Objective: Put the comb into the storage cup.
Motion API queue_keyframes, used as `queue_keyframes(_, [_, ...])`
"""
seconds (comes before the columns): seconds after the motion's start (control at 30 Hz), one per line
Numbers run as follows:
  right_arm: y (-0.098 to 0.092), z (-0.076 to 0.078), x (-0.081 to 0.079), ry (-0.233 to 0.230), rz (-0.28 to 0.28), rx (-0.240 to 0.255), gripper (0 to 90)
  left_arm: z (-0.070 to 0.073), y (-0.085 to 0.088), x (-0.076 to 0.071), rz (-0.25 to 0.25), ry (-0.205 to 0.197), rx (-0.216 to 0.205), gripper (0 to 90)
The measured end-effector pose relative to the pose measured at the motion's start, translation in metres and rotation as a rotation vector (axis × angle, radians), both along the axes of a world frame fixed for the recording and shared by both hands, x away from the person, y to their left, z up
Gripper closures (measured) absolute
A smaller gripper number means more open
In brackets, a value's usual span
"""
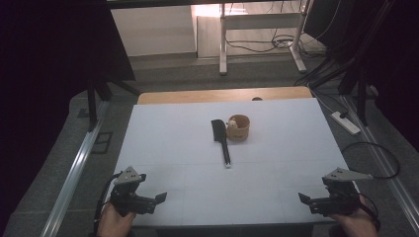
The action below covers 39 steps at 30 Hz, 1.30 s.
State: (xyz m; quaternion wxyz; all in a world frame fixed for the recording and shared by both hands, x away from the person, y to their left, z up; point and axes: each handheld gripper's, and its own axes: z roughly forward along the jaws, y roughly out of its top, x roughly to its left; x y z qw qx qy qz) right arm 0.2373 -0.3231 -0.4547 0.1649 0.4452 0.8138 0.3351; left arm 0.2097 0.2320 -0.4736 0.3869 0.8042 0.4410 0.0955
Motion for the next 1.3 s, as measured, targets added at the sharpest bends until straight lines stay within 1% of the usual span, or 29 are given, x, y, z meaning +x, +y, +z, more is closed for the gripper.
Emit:
queue_keyframes(0.2, [0.000, 0.000, 0.000, -0.003, 0.000, -0.001, 1.3, 0.001, -0.001, 0.006, 0.006, 0.014, -0.013, 0.0])
queue_keyframes(0.43, [0.000, 0.000, 0.000, -0.003, -0.001, 0.000, 1.3, 0.004, -0.007, 0.014, -0.018, 0.019, -0.003, 0.0])
queue_keyframes(0.63, [0.000, 0.000, 0.000, -0.002, 0.000, 0.002, 1.3, 0.006, -0.012, 0.021, -0.028, 0.024, -0.012, 0.0])
queue_keyframes(0.77, [0.000, 0.000, 0.000, 0.000, -0.001, 0.002, 1.3, 0.007, -0.015, 0.025, -0.038, 0.032, -0.005, 0.0])
queue_keyframes(0.93, [0.000, 0.000, 0.000, 0.000, -0.002, 0.005, 1.3, 0.008, -0.019, 0.032, -0.043, 0.035, -0.013, 0.0])
queue_keyframes(1.13, [-0.001, 0.000, 0.000, 0.002, -0.001, 0.005, 1.3, 0.010, -0.025, 0.039, -0.049, 0.036, -0.007, 0.0])
queue_keyframes(1.3, [-0.001, 0.000, 0.000, 0.003, 0.000, 0.005, 1.3, 0.010, -0.029, 0.046, -0.052, 0.041, 0.009, 0.0])
